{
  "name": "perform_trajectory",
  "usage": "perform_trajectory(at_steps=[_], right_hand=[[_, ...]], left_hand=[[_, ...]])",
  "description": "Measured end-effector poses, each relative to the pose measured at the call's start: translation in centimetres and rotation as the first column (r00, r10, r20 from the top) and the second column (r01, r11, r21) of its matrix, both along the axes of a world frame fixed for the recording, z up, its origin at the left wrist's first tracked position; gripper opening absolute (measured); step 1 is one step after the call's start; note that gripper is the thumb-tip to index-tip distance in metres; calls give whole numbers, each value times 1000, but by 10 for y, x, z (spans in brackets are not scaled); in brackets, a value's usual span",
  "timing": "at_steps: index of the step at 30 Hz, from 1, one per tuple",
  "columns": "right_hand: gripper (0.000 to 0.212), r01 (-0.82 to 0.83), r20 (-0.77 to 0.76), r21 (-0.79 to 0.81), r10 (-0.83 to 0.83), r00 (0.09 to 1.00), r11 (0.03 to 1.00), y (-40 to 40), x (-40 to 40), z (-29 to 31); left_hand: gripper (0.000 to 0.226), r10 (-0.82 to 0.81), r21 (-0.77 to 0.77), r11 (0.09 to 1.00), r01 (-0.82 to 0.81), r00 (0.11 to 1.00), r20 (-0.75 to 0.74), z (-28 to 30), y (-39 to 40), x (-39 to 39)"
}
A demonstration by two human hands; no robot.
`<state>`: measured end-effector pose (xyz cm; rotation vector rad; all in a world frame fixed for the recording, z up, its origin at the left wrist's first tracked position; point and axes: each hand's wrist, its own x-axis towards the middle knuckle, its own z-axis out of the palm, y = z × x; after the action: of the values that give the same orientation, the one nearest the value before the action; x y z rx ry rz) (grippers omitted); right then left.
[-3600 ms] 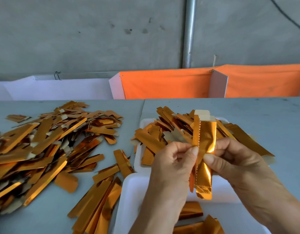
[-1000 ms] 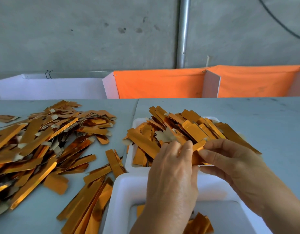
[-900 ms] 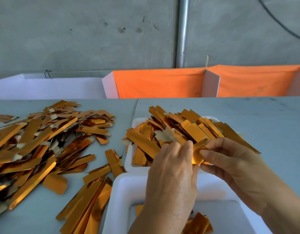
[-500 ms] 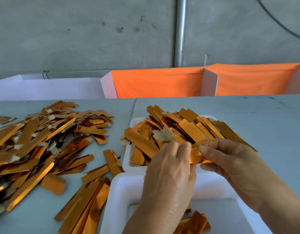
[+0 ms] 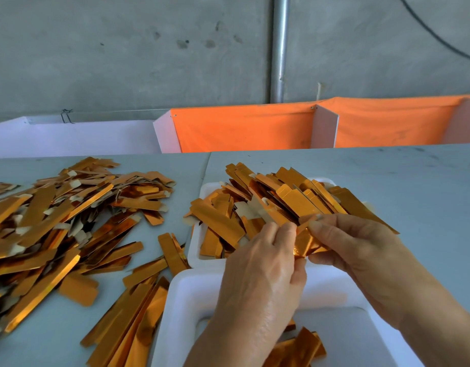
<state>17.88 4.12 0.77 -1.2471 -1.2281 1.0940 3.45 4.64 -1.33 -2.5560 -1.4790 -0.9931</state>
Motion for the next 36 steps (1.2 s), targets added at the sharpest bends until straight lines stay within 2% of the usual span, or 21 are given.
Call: perform_trajectory(at_steps=[4,8,13,18,20,23,29,36], right_hand=[[22,53,65,11,-54,996,999,0,-1,-1],[21,-10,84,-10,11,996,1000,-2,1,4],[22,-67,195,-2,67,979,998,-2,0,5],[25,-144,-22,-46,143,990,989,-3,1,5],[28,-145,-22,-45,144,989,988,-3,3,6],[20,-152,4,-35,152,988,988,-2,6,4],[17,-134,40,30,132,990,991,0,10,3],[20,-127,-35,4,128,991,992,-1,14,5]], left_hand=[[53,11,-30,999,-11,1000,7,2,-1,-1],[53,12,-36,999,-12,1000,12,3,-1,-2],[49,20,-34,999,-21,999,-28,4,-1,-1],[44,18,-33,999,-18,1000,1,4,-2,-2],[45,2,-59,998,0,999,36,6,-2,-2],[48,-12,-98,995,20,996,84,7,-2,-2],[42,-63,-110,990,86,979,193,13,-3,-3],[47,-140,-122,976,179,952,273,14,-8,-3]])
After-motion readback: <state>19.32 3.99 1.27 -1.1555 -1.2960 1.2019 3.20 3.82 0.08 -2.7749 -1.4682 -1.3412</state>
